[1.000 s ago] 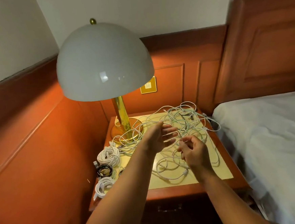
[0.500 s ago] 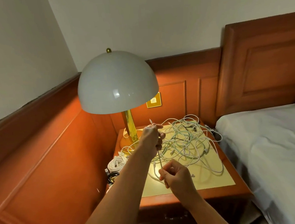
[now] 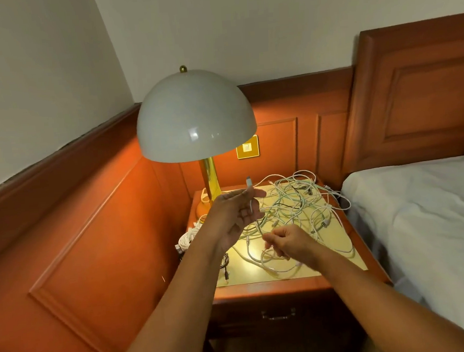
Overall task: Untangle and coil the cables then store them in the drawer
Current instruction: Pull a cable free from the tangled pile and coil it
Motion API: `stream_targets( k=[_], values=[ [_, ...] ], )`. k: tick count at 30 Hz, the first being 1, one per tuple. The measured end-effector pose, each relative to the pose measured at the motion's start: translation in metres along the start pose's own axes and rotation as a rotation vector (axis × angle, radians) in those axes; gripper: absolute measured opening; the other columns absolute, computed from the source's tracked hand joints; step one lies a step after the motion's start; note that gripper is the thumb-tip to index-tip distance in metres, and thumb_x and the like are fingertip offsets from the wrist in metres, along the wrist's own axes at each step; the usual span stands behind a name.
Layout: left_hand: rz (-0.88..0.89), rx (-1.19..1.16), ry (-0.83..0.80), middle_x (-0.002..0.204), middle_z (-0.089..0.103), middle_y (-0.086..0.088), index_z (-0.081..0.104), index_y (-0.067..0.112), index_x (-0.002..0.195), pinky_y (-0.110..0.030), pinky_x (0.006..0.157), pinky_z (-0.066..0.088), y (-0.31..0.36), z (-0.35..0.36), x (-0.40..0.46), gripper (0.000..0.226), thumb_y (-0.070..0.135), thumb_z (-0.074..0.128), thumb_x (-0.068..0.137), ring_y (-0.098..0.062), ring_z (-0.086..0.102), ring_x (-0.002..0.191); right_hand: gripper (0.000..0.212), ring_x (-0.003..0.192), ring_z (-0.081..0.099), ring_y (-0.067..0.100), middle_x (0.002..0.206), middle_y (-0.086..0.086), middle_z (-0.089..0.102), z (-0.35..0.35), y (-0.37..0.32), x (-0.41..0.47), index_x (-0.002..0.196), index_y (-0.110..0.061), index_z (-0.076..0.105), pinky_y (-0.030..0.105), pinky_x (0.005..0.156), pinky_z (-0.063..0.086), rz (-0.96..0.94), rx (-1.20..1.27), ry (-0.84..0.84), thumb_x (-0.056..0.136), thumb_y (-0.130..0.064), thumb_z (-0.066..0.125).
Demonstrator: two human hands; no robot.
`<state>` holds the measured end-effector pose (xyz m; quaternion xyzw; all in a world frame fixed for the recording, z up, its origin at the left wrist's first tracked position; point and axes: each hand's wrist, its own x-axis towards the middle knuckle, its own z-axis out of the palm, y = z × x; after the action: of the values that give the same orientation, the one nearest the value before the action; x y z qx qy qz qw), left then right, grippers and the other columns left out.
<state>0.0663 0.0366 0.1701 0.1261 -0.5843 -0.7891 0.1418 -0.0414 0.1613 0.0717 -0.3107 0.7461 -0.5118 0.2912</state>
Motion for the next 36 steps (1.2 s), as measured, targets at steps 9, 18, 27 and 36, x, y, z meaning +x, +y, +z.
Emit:
stream_targets(
  k=[9,18,27,36],
  values=[
    [0.004,0.388,-0.11,0.073,0.068,-0.015,0.065,-0.002,0.086,-0.02,0.049,0.038,-0.03,-0.006,0.004,0.032,0.018,0.045,0.102,-0.016,0.058,0.055,0.015,0.091,0.058,0.018,0.094,0.001,0.063,-0.061,-0.079,0.046,0.102,-0.007,0.07,0.027,0.075,0.041,-0.188,-0.644,0.081,0.095,-0.014,0.059],
    [-0.118,0.468,0.043,0.07,0.07,-0.009,0.066,-0.002,0.084,-0.022,0.052,0.051,-0.026,-0.007,0.038,0.035,0.018,0.045,0.103,-0.015,0.066,0.055,0.024,0.076,0.051,0.016,0.076,-0.006,0.056,-0.069,-0.13,0.041,0.084,-0.018,0.063,0.028,0.064,0.034,-0.417,-1.103,0.217,0.088,-0.041,0.068],
    [-0.119,-0.084,0.198,0.086,0.074,-0.014,0.065,-0.005,0.101,-0.029,0.073,0.057,-0.028,-0.006,0.058,0.03,0.007,0.038,0.102,-0.023,0.072,0.077,0.026,0.049,0.044,0.007,0.075,0.004,0.063,-0.028,-0.067,-0.008,0.109,-0.019,0.065,0.018,0.044,0.034,-0.248,-0.379,0.149,0.096,-0.003,0.051],
    [-0.173,-0.379,0.258,0.09,0.074,-0.018,0.06,-0.008,0.109,-0.031,0.076,0.058,-0.03,-0.003,0.056,0.034,0.006,0.03,0.1,-0.026,0.073,0.082,0.029,0.047,0.052,0.015,0.061,0.008,0.064,0.025,-0.009,-0.003,0.083,-0.003,0.065,0.03,0.054,0.046,-0.015,0.185,0.225,0.097,-0.028,0.057]
  ],
)
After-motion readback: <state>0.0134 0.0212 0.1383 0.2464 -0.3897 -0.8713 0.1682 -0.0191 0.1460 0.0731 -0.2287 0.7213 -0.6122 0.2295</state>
